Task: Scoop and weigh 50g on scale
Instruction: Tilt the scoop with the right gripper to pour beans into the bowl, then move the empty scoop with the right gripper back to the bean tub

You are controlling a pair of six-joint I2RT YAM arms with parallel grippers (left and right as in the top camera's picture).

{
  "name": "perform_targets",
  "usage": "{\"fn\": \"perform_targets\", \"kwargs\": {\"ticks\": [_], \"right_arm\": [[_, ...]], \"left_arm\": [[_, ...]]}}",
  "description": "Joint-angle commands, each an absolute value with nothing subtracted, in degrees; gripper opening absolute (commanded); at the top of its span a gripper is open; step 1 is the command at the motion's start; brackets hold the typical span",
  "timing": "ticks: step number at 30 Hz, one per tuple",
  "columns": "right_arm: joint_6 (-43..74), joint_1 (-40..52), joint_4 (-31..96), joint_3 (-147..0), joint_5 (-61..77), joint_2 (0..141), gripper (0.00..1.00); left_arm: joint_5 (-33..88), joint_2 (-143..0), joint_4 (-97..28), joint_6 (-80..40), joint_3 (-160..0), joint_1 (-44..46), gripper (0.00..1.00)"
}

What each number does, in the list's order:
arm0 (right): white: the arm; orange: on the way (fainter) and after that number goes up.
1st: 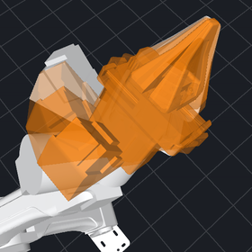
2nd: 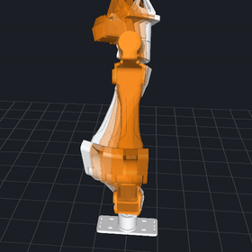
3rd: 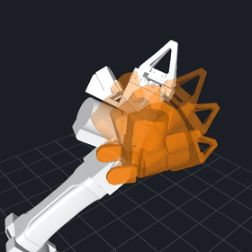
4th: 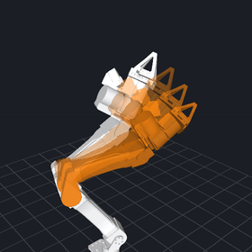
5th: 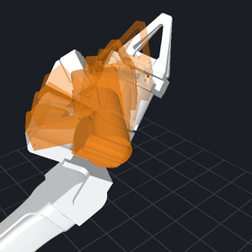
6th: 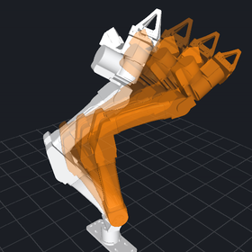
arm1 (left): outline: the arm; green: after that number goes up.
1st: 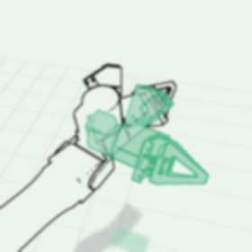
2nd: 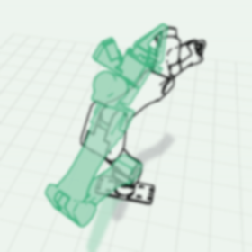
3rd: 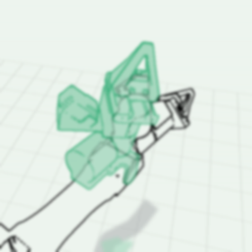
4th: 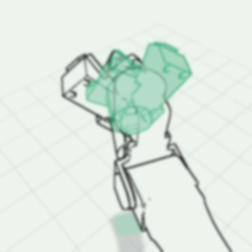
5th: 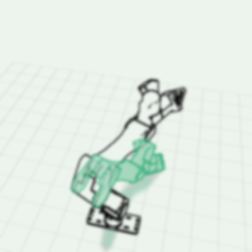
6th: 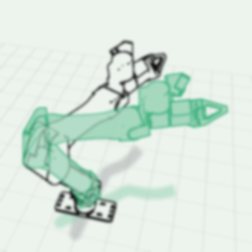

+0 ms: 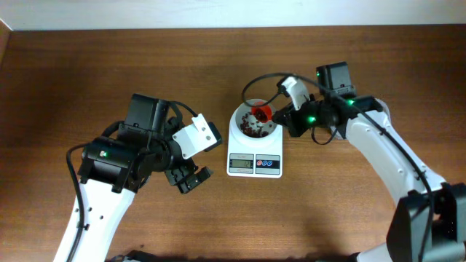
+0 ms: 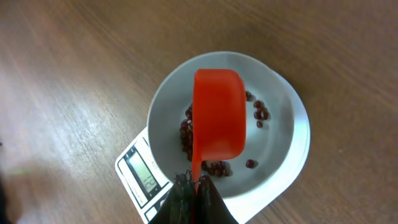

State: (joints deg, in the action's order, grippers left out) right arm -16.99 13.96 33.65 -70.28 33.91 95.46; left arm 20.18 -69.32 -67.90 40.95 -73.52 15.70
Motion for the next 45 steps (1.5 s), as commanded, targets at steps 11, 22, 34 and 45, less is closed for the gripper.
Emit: {"fn": "perform_targets", "kwargs": {"ticks": [11,22,34,45], "right_arm": [[-18.7,22.5,33.6,-70.4,14.7,91.9,0.04],[-18.6,22.4,34.1,-70.4,15.0,89.8,0.04],[-17.2,22.4,37.3,-70.4,16.2,85.0,0.04],[-9.3,20.9,37.0,-70.4,16.5,86.9,0.04]], "left_arm": [[21.0,-68.8,-67.8,41.7,-74.3,15.4,0.99],[21.0,-68.8,-67.8,41.7,-74.3,15.4,0.99],[21.0,-68.8,-67.8,41.7,-74.3,15.4,0.99],[21.0,-68.8,-67.8,41.7,-74.3,15.4,0.99]]}}
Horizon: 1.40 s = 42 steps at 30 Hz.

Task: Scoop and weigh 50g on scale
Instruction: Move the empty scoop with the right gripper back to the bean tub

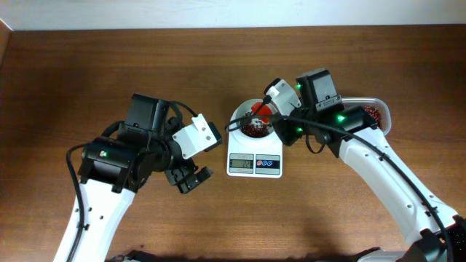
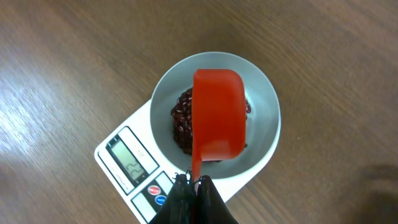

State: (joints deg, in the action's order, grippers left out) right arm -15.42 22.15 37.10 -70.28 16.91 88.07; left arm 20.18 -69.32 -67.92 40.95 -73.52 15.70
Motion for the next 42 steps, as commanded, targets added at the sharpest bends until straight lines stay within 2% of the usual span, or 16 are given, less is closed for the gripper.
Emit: {"fn": "perform_targets", "kwargs": {"ticks": [1,9,17,21,30,42], "right_arm": [[-6.9,19.7,37.2,-70.4,16.8,86.1,0.04],[-5.5,3.7,41.6,-70.4,38.2,76.8,0.04],[-5.5,-11.6,52.4,-70.4,38.3,75.4,0.04],[-5.5,-16.4,53.2,-70.4,27.4,75.4,0.04],[-5.5,-14.9,56.0,-70.4,5.2,77.8,0.04],[-5.5,-14.3,50.6,-70.4,1.0,94.5,0.04]], "left_arm": [[21.0,-68.8,-67.8,41.7,-74.3,15.4,0.99],[21.0,-68.8,-67.8,41.7,-74.3,15.4,0.99],[21.0,-68.8,-67.8,41.7,-74.3,15.4,0.99],[21.0,-68.8,-67.8,41.7,-74.3,15.4,0.99],[21.0,-68.8,-67.8,41.7,-74.3,15.4,0.99],[21.0,-68.8,-67.8,41.7,-74.3,15.4,0.99]]}}
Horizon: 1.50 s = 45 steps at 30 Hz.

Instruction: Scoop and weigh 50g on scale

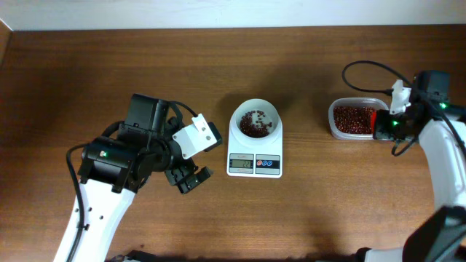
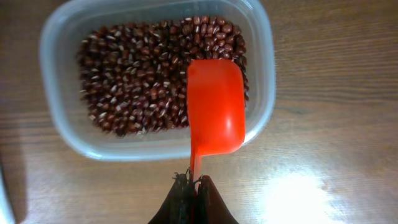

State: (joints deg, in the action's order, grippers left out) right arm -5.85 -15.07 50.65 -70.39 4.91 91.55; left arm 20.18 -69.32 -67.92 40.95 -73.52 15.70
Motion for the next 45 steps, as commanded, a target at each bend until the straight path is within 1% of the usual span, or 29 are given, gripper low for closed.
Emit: {"fn": "perform_targets", "kwargs": {"ticks": [1,5,12,25,32,39,45], "right_arm": [[-5.5,-13.9,50.2,-70.4,-0.4,95.2,0.04],[-5.5,-11.5,48.9,-70.4,-6.8,96.9,0.04],[-5.5,-9.6,46.7,-70.4,-6.4,97.1,0.04],[-5.5,-9.8,47.1,-70.4,7.5,97.1,0.04],[-4.0,-9.8,47.1,-70.4,8.0,97.9,0.04],[-3.5,-9.9,47.0,-70.4,13.0,101.7,0.04],[-0.4,-10.9,46.0,-70.4,14.2,102.0,0.04]], "left_arm": [[21.0,-68.8,-67.8,41.7,-74.3,15.4,0.99],[21.0,-68.8,-67.8,41.7,-74.3,15.4,0.99],[21.0,-68.8,-67.8,41.7,-74.3,15.4,0.99],[21.0,-68.8,-67.8,41.7,-74.3,15.4,0.99],[21.0,-68.8,-67.8,41.7,-74.3,15.4,0.99],[21.0,-68.8,-67.8,41.7,-74.3,15.4,0.99],[21.0,-68.8,-67.8,41.7,-74.3,15.4,0.99]]}}
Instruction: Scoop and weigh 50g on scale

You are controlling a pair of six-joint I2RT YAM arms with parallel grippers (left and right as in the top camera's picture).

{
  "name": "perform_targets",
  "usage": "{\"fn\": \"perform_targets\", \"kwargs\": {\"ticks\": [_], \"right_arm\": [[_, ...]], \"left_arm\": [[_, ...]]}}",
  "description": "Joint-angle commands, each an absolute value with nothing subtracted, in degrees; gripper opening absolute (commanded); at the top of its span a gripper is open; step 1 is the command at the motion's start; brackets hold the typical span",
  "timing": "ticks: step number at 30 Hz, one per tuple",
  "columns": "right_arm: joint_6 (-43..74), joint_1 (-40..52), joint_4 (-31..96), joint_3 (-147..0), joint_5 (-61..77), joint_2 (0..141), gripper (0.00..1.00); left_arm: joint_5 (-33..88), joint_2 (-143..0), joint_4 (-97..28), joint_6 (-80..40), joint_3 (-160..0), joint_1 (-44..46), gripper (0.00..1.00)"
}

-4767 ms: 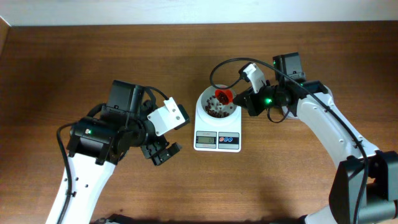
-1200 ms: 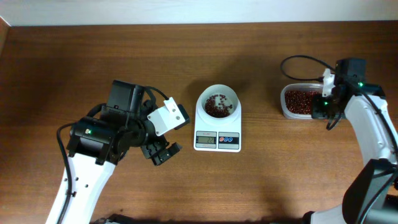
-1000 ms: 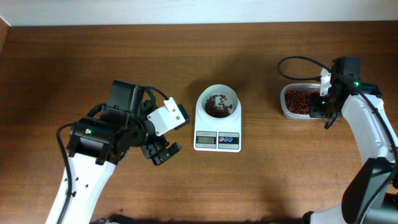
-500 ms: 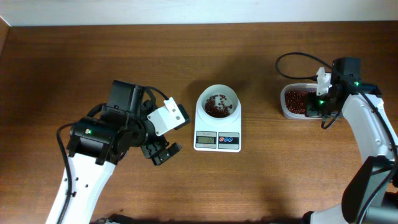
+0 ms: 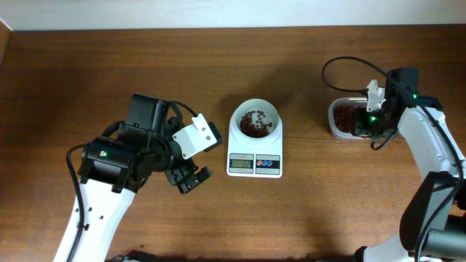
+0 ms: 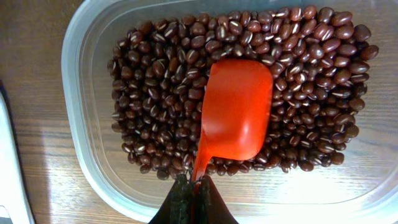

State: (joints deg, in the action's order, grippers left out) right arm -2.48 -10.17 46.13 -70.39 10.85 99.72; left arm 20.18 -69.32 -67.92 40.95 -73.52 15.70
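My right gripper [image 6: 192, 186] is shut on the thin handle of an orange-red scoop [image 6: 236, 115]. The scoop's back faces the camera and it sits low over the dark red beans [image 6: 155, 93] in a clear plastic tub [image 6: 84, 134]. In the overhead view the tub [image 5: 342, 120] is at the right, under my right gripper [image 5: 366, 125]. A white scale [image 5: 255, 164] stands mid-table with a white bowl [image 5: 255, 110] holding a small heap of beans [image 5: 253, 126]. My left gripper [image 5: 191, 178] hangs open left of the scale, holding nothing.
The scale's display [image 5: 241, 164] and two buttons [image 5: 267, 164] face the front edge. A black cable [image 5: 342, 65] loops above the tub. The left arm's body [image 5: 116, 160] fills the left middle of the brown wooden table [image 5: 87, 65].
The right gripper has moved further over the tub. The scoop, which overhung the tub's near rim, now lies in the middle over the beans. The left arm has not moved.
First the right gripper held the scoop turned over the bowl on the scale, with few beans there. Then the bowl held a larger heap. After that the scoop was at the tub's rim on the right, and now it sits over the tub's beans.
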Motion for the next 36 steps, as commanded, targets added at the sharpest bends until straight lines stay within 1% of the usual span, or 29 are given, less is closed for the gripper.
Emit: {"fn": "perform_targets", "kwargs": {"ticks": [1,8,12,16,18,36], "right_arm": [[-0.3,-11.6,46.0,-70.4,15.1,102.0,0.04],[-0.4,-17.8,46.3,-70.4,23.4,102.0,0.04],[-0.3,-20.2,46.8,-70.4,24.0,102.0,0.04],[-0.4,-21.5,47.5,-70.4,25.1,102.0,0.04],[-0.4,-22.3,47.5,-70.4,28.2,102.0,0.04],[-0.3,-28.1,48.0,-70.4,39.1,102.0,0.04]], "left_arm": [[21.0,-68.8,-67.8,41.7,-74.3,15.4,0.99],[21.0,-68.8,-67.8,41.7,-74.3,15.4,0.99],[21.0,-68.8,-67.8,41.7,-74.3,15.4,0.99],[21.0,-68.8,-67.8,41.7,-74.3,15.4,0.99],[21.0,-68.8,-67.8,41.7,-74.3,15.4,0.99],[21.0,-68.8,-67.8,41.7,-74.3,15.4,0.99]]}}
